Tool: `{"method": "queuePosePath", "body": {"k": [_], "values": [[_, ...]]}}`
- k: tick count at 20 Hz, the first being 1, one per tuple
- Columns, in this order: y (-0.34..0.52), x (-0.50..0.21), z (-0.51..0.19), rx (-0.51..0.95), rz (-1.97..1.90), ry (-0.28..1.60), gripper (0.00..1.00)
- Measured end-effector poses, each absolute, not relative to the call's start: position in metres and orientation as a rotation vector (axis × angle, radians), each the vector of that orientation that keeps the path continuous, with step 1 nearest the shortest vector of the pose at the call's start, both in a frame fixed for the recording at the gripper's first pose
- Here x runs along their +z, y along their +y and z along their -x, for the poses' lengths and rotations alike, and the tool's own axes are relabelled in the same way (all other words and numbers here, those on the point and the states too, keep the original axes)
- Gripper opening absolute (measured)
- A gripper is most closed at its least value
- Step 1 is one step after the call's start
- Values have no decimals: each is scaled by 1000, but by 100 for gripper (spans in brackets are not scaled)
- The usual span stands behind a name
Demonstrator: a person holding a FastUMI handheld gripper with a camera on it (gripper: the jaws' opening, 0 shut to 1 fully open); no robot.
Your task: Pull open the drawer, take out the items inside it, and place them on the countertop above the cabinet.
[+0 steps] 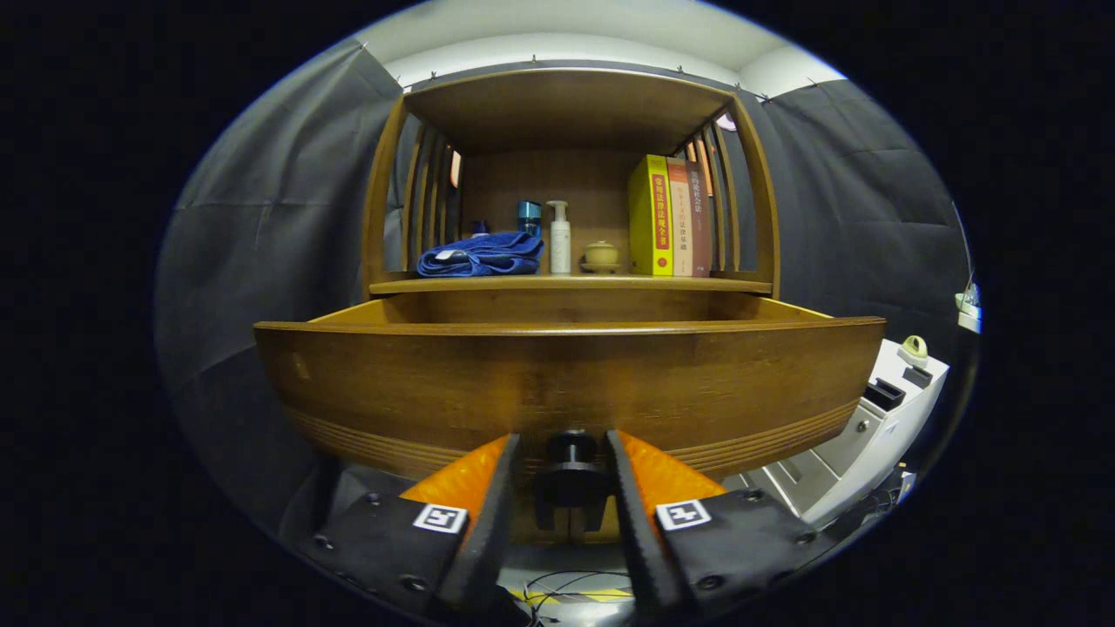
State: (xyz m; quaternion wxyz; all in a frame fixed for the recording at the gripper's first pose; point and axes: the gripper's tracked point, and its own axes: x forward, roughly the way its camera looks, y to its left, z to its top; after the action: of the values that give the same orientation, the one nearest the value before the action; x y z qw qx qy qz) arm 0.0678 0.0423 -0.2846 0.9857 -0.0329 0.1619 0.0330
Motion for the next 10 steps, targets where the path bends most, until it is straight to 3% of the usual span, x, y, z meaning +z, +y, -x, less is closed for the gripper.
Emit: {"method": "queuePosePath", "body": {"k": [3, 10], "values": [[33, -258, -68, 26, 108, 237, 97], [18, -108, -88, 51, 128, -29, 97]]}}
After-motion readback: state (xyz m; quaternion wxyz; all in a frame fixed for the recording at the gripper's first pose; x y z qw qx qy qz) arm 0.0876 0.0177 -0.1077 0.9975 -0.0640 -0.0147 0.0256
